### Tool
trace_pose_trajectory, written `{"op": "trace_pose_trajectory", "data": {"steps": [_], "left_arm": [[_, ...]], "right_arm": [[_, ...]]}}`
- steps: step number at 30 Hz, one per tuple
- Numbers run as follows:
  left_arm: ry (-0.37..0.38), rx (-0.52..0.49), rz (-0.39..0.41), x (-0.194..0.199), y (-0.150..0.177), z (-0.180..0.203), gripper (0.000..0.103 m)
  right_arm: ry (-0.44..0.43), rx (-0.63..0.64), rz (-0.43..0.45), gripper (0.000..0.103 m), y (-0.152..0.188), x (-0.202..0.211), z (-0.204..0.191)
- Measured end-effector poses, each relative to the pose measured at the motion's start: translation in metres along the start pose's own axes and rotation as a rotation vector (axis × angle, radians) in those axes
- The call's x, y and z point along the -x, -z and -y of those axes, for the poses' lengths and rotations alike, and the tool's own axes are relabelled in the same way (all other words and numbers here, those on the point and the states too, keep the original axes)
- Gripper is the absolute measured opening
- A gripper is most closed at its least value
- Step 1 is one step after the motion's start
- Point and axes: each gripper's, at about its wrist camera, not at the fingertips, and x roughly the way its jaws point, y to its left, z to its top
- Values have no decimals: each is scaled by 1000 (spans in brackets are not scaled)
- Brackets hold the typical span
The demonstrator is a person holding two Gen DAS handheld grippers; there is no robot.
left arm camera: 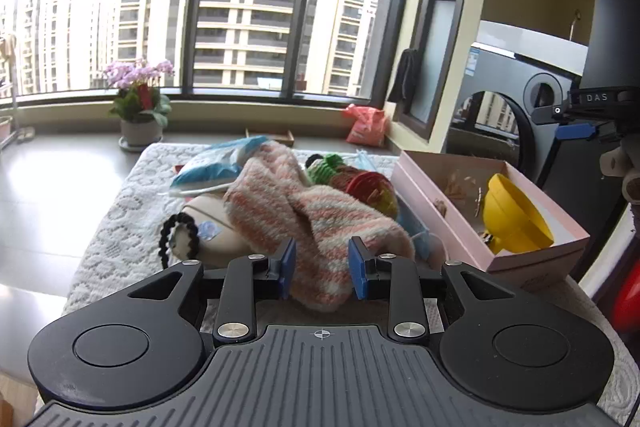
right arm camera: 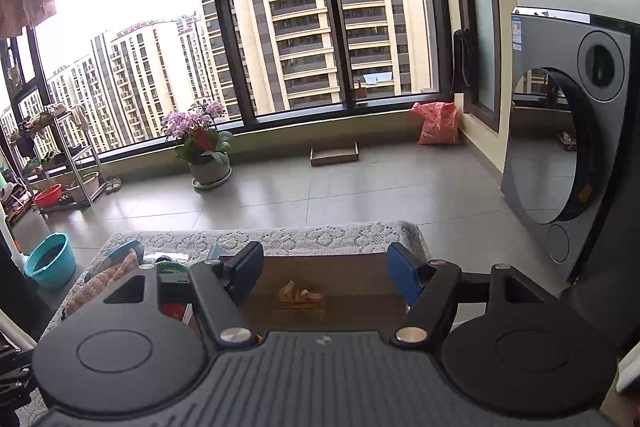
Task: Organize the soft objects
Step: 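Lower the yellow lid into the pink box with the left gripper while the right drops the ribbon bow in, then grasp the black bead bracelet with the left gripper while the right gripper grasps the pink striped towel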
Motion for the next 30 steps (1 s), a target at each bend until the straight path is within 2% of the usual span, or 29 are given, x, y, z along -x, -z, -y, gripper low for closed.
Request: {"op": "trace_pose_trajectory", "data": {"steps": [3,7,8,9,14,19,24,27,30], "left_arm": [[-46,34,-12,11,16,-27,32],[-98,86,6,25,26,-51,32],[-112,100,13,29,28,-57,32],[-120,110,17,30,28,-60,32],[-137,123,21,33,28,-66,32],[-133,109,17,26,31,-67,32],[-143,95,59,8,14,-73,32],[-96,182,23,-14,1,-91,32],[-49,279,43,-26,-5,-112,32]], "right_arm": [[-26,59,-26,69,27,9,-11],[-73,153,-152,69,63,2,-33],[-54,165,-189,69,68,-4,-37],[1,181,-223,68,74,-11,-40],[196,197,-203,68,80,-18,-25],[147,198,-147,66,83,5,-25],[63,224,-55,67,86,36,-39],[-16,239,-28,72,87,49,-53],[-83,275,-16,72,90,57,-69]]}}
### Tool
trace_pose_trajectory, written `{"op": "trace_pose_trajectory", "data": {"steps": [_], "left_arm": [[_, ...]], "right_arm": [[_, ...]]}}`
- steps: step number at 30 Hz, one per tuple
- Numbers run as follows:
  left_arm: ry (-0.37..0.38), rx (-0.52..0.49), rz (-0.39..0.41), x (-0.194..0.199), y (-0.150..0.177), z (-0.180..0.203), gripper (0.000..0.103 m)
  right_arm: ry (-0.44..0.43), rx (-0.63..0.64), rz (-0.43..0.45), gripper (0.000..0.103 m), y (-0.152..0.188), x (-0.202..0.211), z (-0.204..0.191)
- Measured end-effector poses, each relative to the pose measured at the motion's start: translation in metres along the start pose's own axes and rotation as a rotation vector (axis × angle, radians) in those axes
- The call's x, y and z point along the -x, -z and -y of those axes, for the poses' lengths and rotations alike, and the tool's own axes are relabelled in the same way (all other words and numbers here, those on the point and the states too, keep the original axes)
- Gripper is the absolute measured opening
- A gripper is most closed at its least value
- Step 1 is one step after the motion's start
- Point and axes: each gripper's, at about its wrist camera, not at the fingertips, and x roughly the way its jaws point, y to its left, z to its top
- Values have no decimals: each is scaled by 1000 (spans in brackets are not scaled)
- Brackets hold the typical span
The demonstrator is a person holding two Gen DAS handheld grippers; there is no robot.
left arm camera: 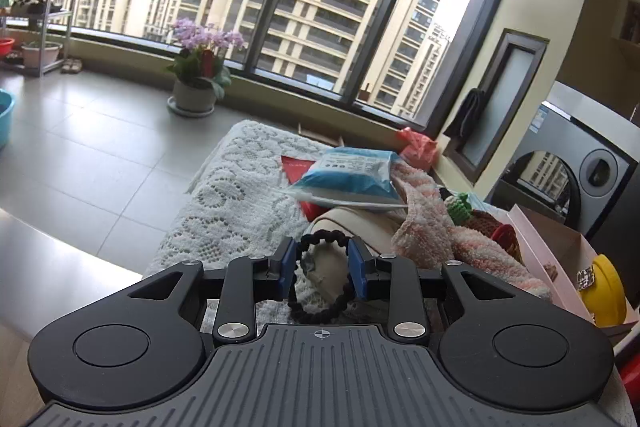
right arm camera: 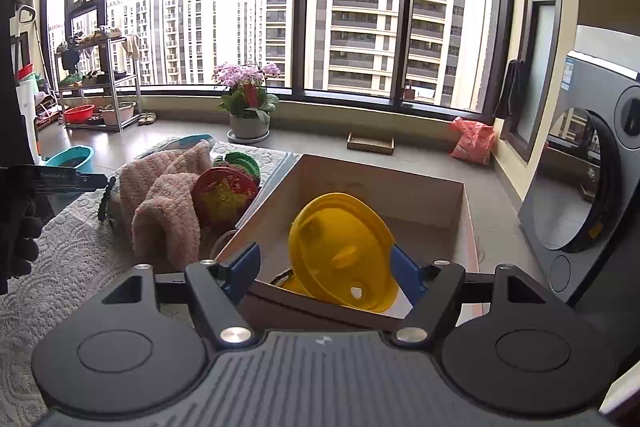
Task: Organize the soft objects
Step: 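Grasp the black bead bracelet with the left gripper while the right gripper grasps the pink striped towel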
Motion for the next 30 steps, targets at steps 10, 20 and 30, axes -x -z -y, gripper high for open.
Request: {"op": "trace_pose_trajectory", "data": {"steps": [10,20,30], "left_arm": [[181,75,-82,-1,13,-27,31],[163,-192,-93,42,48,12,31],[97,-139,-1,40,25,-6,31]], "right_arm": [[-189,80,-38,74,-28,-51,-77],[-238,4,-259,24,-43,-149,-124],[-347,71,-260,18,15,-24,-90]]}}
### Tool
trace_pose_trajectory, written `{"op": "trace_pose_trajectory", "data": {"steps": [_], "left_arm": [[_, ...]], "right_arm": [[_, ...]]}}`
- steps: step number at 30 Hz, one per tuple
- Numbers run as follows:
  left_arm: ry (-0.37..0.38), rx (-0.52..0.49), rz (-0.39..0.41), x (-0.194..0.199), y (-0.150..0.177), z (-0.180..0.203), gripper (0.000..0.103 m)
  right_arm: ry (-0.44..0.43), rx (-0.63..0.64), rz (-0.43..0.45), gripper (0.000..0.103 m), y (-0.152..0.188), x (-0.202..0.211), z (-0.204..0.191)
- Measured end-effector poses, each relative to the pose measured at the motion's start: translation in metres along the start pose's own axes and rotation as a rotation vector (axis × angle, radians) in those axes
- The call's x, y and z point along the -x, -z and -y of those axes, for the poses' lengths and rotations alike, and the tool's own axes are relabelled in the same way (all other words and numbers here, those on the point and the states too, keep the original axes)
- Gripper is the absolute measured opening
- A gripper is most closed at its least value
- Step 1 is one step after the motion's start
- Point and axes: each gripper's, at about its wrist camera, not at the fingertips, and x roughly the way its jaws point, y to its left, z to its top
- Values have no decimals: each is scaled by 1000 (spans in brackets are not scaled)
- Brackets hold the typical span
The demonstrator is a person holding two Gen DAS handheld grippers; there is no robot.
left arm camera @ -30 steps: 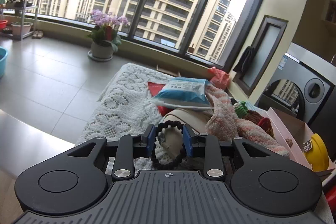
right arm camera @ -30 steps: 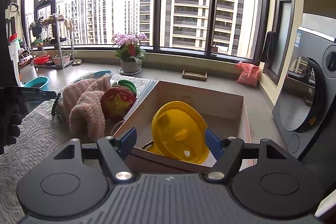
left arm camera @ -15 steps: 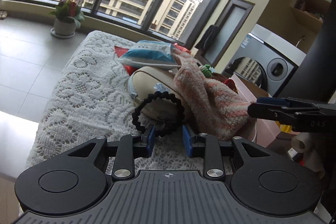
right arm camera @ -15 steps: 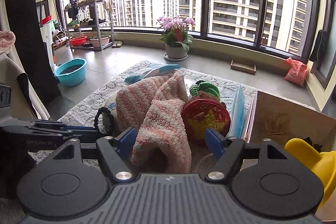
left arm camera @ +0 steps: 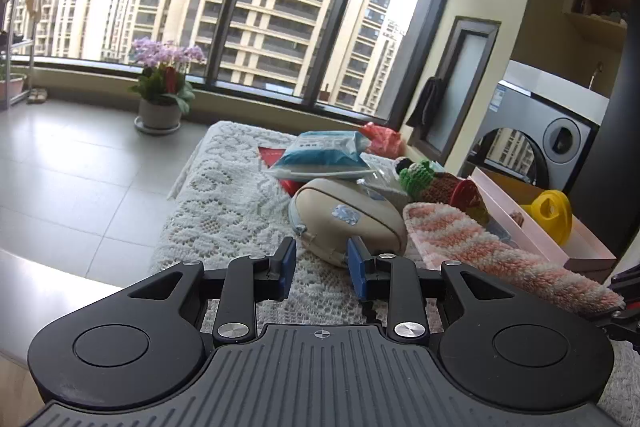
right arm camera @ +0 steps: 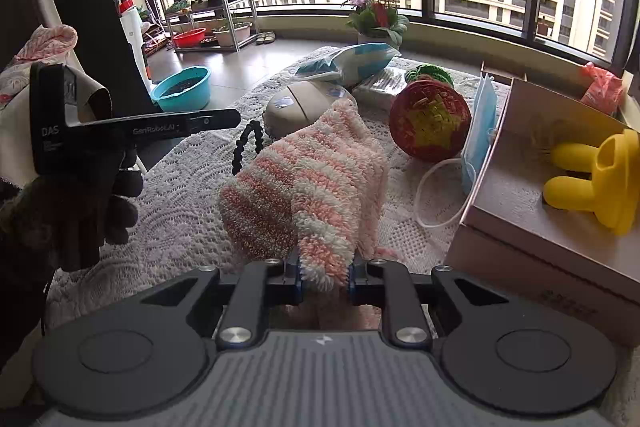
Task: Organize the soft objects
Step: 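Grasp the black bead bracelet with the left gripper while the right gripper grasps the pink striped towel, then drop the bracelet into the pink box with the left gripper while the right carries the towel toward it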
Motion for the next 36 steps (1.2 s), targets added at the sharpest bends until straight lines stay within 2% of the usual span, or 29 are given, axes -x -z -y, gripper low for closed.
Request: {"op": "trace_pose_trajectory", "data": {"steps": [4,8,9,10,11,12,13,17,20,24,26,29,31,33,35,36], "left_arm": [[77,37,-56,-13,1,1,31],[118,-31,-62,-2,7,23,31],[121,-52,-69,1,9,30,31],[124,-72,-76,3,10,37,31],[119,-91,-83,4,10,44,31],[110,-107,-86,5,11,49,31],[87,-136,-88,4,11,57,31],[-10,-246,-107,-7,16,78,31],[-79,-228,-141,-23,17,77,31],[-107,-218,-217,-43,21,75,32],[-114,-252,-208,-43,24,78,32],[-124,-239,-194,-42,27,78,32],[-128,-267,-198,-41,27,81,32],[-119,-265,-202,-40,26,80,27],[-113,-275,-195,-40,28,83,20],[-115,-286,-187,-39,29,84,15]], "right_arm": [[85,-17,23,18,38,37,13],[203,-35,55,21,68,59,29],[211,-46,67,29,73,60,32],[218,-62,80,45,77,61,35],[225,-84,94,55,79,60,40],[227,-99,105,69,81,59,42],[226,-123,119,72,83,57,45],[197,-176,122,75,92,42,49],[187,-211,134,82,98,38,49],[181,-254,147,87,100,39,53],[178,-262,156,88,102,38,52],[179,-236,157,88,100,39,48],[198,-144,202,88,96,44,34],[227,-10,256,89,89,53,16],[202,65,271,99,78,56,5],[160,94,268,103,70,55,-1]]}}
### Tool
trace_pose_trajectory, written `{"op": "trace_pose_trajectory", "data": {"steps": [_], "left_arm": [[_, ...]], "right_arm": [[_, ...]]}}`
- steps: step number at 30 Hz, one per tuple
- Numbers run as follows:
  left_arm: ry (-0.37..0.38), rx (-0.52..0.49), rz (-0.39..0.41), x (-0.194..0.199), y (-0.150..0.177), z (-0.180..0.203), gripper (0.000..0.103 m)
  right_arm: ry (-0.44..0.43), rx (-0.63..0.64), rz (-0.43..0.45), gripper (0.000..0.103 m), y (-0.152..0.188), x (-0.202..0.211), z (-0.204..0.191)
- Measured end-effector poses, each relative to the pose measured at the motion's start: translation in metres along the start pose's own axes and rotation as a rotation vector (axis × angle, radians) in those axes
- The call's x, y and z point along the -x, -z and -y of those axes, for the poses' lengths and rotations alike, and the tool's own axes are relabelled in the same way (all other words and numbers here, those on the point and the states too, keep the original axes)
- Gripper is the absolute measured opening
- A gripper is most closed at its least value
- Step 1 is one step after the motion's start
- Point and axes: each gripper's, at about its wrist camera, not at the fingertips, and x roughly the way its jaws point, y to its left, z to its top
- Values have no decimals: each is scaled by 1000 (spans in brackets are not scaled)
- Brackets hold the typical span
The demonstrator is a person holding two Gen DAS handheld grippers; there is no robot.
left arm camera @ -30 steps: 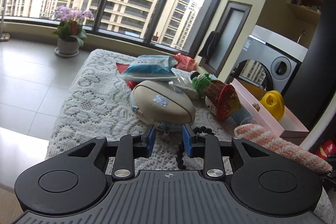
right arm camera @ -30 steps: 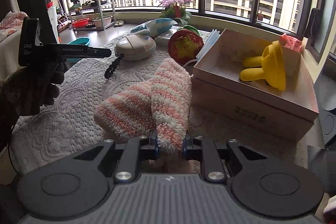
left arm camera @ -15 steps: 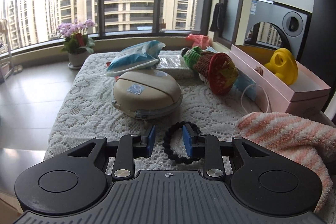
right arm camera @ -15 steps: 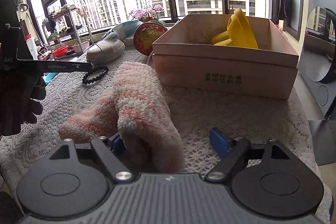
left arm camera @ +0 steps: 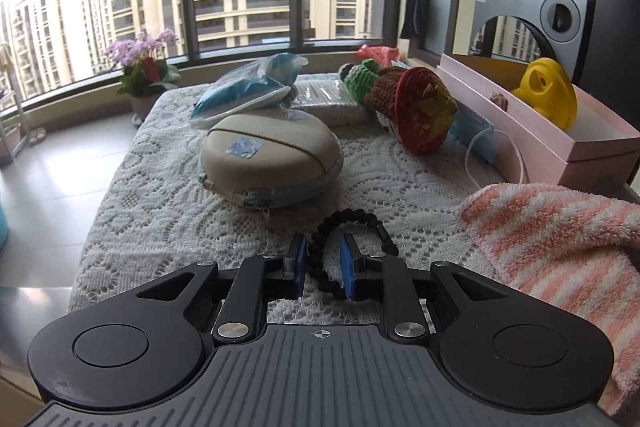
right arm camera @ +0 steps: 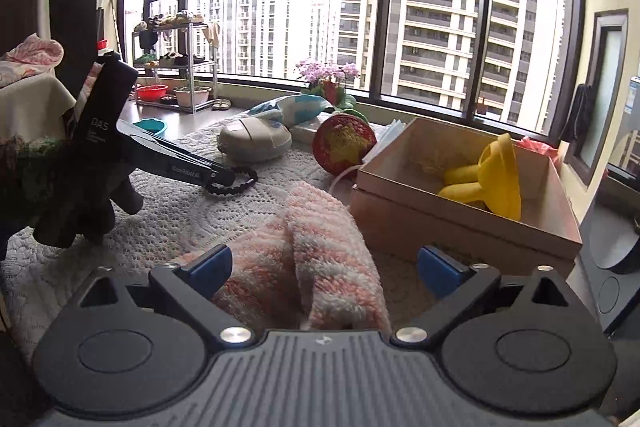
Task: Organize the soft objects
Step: 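Drop the bracelet into the pink box with the left gripper while the right carries the towel toward it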
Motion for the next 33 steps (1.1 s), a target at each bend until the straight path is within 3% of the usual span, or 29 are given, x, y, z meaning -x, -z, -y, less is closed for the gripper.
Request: {"op": "trace_pose_trajectory", "data": {"steps": [4,6,8,11,14,18,23,28,33], "left_arm": [[23,-16,23,6,5,4,11],[57,-12,22,12,8,4,10],[82,-27,23,20,13,6,10],[129,-56,29,36,23,10,10],[161,-54,30,51,32,14,10],[199,-64,54,76,36,24,10],[250,-155,113,116,31,50,10],[295,-238,229,140,3,80,10],[319,-287,356,112,-69,120,11]], "right_arm": [[-59,93,-63,103,-15,-26,-22],[-8,195,-87,103,-15,-44,-34],[22,215,-122,103,-15,-59,-32],[-19,78,-234,103,-14,-80,-9],[-71,-57,-259,97,-9,-80,9],[-85,-21,-248,32,-10,-52,3],[-115,-70,-197,27,-14,7,10],[36,-125,-71,27,-11,82,36],[194,-193,13,27,-5,120,74]]}}
